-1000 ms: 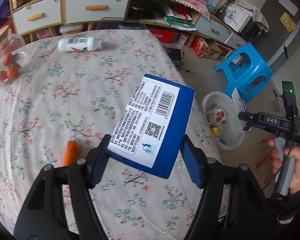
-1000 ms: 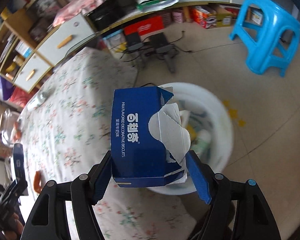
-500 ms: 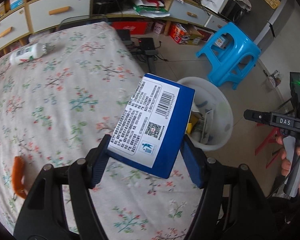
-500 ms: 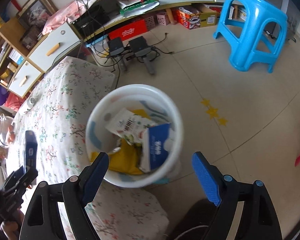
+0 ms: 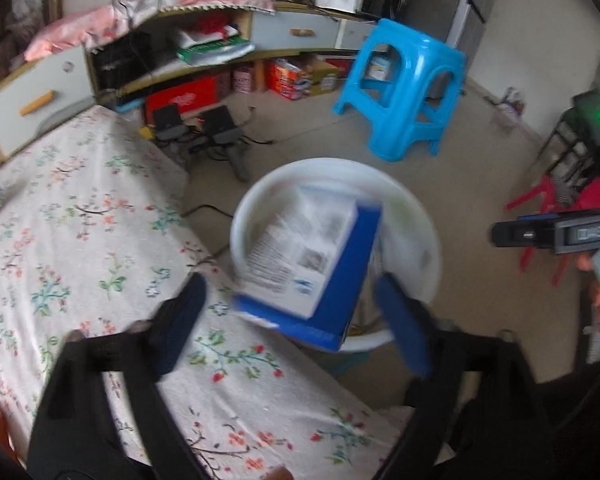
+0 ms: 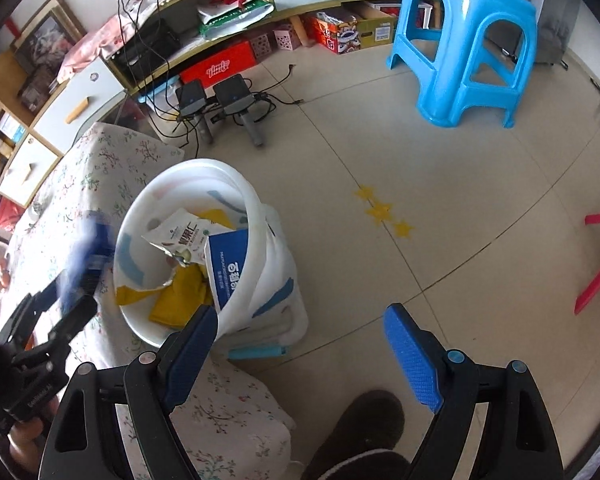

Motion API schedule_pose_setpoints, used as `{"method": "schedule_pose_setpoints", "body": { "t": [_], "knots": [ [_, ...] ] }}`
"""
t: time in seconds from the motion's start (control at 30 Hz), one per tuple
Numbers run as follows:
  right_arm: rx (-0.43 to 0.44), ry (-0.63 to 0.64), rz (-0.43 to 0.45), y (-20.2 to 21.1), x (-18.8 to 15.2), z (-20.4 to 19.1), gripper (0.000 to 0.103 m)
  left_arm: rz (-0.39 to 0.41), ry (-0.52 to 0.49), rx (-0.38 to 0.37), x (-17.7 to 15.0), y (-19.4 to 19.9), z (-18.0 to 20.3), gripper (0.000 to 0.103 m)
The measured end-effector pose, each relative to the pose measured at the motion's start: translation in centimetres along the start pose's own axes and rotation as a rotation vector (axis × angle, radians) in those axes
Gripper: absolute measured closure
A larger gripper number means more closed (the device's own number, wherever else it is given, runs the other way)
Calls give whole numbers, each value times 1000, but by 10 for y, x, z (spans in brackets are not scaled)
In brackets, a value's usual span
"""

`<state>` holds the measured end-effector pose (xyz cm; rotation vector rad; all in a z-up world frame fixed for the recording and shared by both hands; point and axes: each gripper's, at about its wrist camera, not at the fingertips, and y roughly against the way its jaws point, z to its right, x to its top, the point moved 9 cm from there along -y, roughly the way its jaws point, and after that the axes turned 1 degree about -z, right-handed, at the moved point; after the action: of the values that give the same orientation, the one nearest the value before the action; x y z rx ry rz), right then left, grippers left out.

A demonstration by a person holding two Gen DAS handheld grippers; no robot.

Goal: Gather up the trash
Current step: 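Drop the right gripper's box into the bucket while the left carries and drops its box, then move the left gripper to the table and grasp the orange carrot toy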

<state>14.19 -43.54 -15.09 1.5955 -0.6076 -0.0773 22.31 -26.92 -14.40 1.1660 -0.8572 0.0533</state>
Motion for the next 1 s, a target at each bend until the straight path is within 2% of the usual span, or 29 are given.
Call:
{"method": "schedule_pose_setpoints", "body": {
  "t": [0.37, 0.57, 1.0],
  "knots": [
    [8, 65, 35, 12, -1, -22, 16, -23, 55, 45, -10, 13, -28, 9],
    [17, 92, 37, 14, -2, -40, 16, -57, 89, 91, -28, 28, -52, 9],
    [69, 168, 24, 15, -18, -108, 16, -79, 241, 244, -79, 100, -130, 4]
  ]
}}
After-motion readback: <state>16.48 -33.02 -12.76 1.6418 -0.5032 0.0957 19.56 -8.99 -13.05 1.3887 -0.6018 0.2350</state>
